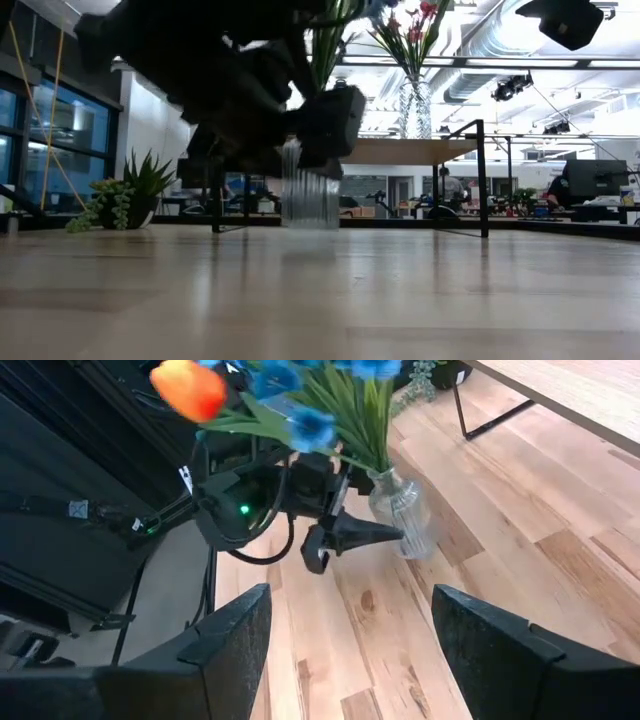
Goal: Pick and place flowers into a vace then onto a shelf
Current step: Put the transparent flower vase on the shelf
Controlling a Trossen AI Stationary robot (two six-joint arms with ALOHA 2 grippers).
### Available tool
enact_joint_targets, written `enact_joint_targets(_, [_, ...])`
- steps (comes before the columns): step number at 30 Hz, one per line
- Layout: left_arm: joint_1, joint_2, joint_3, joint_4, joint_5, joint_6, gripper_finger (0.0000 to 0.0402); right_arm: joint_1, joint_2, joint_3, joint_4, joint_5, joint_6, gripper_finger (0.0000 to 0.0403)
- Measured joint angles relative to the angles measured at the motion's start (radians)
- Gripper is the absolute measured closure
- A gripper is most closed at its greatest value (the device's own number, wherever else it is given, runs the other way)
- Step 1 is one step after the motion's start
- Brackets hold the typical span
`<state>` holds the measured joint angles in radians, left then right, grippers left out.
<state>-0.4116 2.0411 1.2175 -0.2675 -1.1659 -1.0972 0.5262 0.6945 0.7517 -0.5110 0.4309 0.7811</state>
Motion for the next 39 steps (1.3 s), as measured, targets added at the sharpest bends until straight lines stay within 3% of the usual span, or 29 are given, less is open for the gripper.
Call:
enact_joint_targets(6, [-0.016,-0.002,0.069,-0.105,-0.024,0.017,0.0094,0.0,0.0,0.0,0.0,-0.006,0.0,0.0137])
enact_joint_targets(14, [-0.042,-0.002,0.108,-0.124,-0.054,0.016,0.0094,0.0,0.0,0.0,0.0,-0.022,0.001,0.0137])
enact_joint_targets(21, [-0.079,-0.025,0.211,-0.27,-0.097,0.013,0.0094,0.0,0.0,0.0,0.001,-0.023,-0.003,0.0137])
enact_joint_targets(31, [-0.142,-0.165,0.295,-0.573,-0.147,-0.168,0.0094,0.0,0.0,0.0,0.01,-0.022,-0.004,0.0137])
enact_joint_targets(39, [-0.146,-0.264,0.362,-0.616,-0.125,-0.09,0.0094,0.0,0.0,0.0,0.018,-0.022,-0.023,0.0137])
